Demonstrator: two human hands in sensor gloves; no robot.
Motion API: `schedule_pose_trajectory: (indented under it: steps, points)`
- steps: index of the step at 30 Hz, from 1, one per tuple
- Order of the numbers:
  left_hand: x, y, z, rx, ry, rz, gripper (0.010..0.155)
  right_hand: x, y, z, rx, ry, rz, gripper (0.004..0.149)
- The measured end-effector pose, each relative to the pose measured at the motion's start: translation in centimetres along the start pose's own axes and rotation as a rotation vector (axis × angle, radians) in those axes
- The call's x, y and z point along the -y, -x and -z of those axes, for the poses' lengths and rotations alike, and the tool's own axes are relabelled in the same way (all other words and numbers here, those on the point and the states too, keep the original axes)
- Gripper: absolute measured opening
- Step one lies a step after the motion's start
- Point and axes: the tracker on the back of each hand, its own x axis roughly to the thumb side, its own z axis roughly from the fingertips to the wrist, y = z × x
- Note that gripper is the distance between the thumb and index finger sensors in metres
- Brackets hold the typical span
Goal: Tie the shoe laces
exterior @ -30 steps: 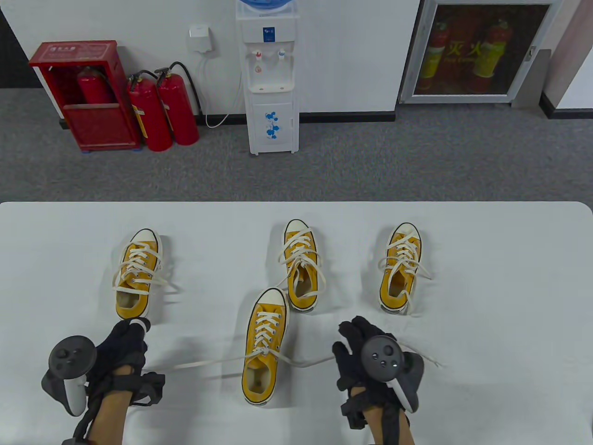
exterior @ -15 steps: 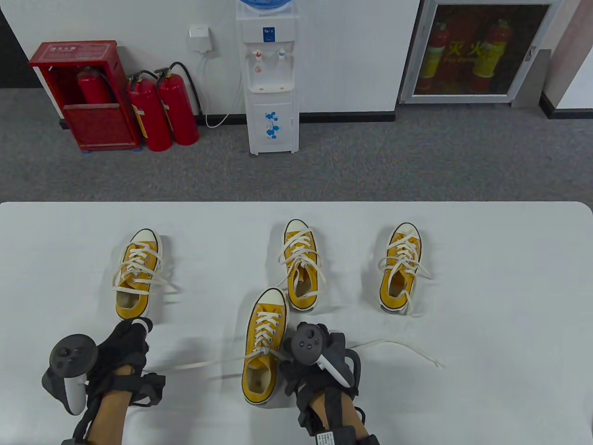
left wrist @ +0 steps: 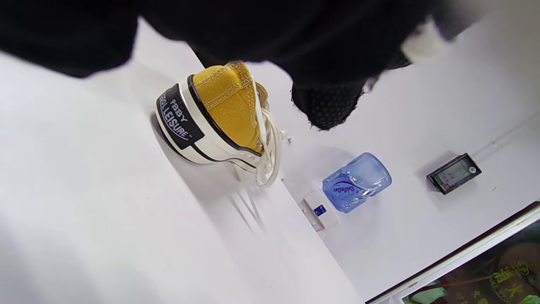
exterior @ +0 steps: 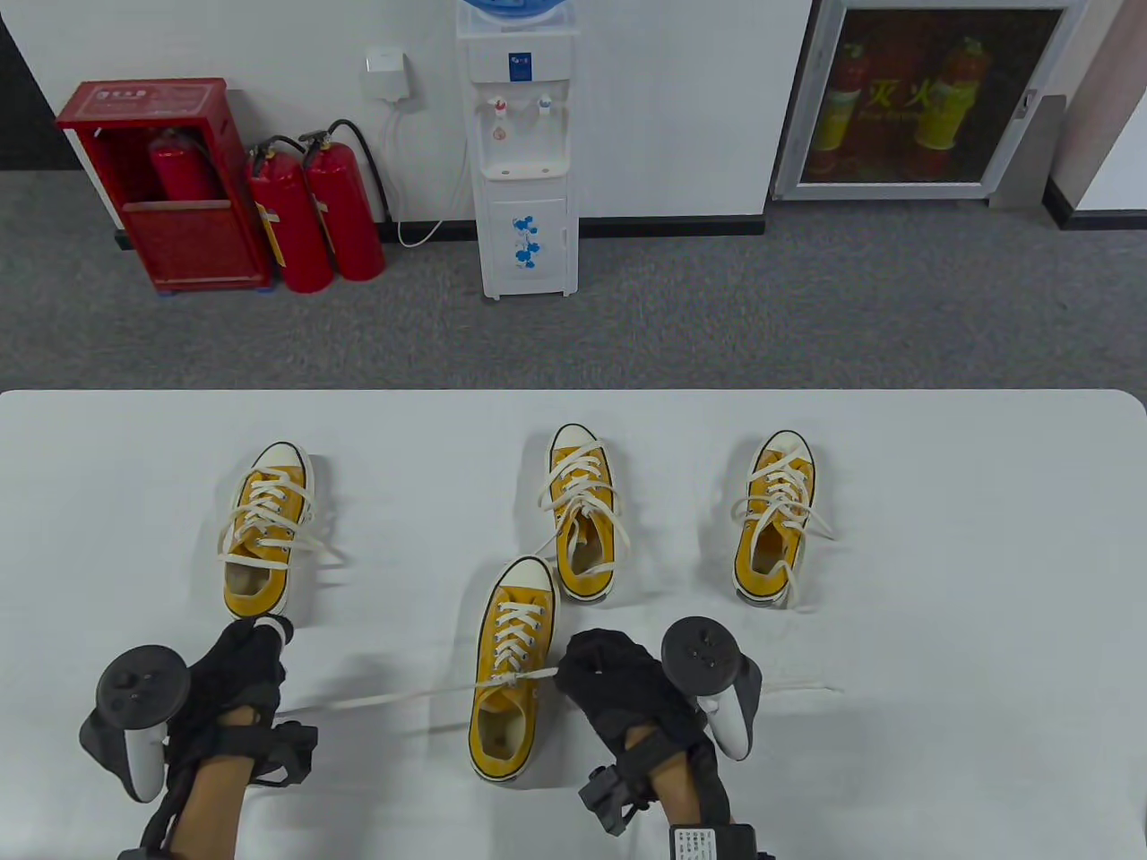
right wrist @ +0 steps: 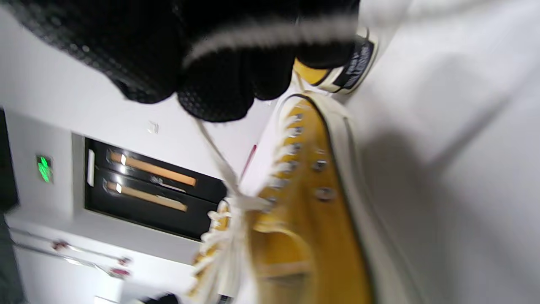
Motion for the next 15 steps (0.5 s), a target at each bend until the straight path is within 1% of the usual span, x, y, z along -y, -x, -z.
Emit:
schedule_pose_trajectory:
  steps: [2,3,7,10,12,13,15]
  points:
    - [0.0,0.1,0.1,-0.008,0.001,-0.01,0.044,0.2,-0.4,0.3,-0.007,0.017,0.074,0.04]
    - [0.0,0.1,0.1,-0.009,0.002,-0.01,0.044,0.1,-0.5,0.4,-0.01,0.002,0.082,0.04]
    - [0.0,0.1,0.1,-0.007,0.007,-0.007,0.044,-1.0,-1.6,1.0,0.004,-0.039,0.101,0.04]
    - [0.1,0.1,0.1,-0.004,0.011,-0.007,0.044,-1.7,-2.1,1.6,0.025,-0.055,0.156,0.042]
    - [0.2,0.0,0.0,0.001,0.004,0.008,0.045,-2.3,-2.0,2.0,0.045,-0.082,0.222,0.044]
    - [0.2,0.0,0.0,0.003,0.009,0.02,0.045,-2.9,-1.8,2.3,0.06,-0.129,0.274,0.045]
    - [0.4,-0.1,0.0,0.007,0.018,0.026,0.044,-3.4,-1.4,2.5,0.084,-0.175,0.336,0.046]
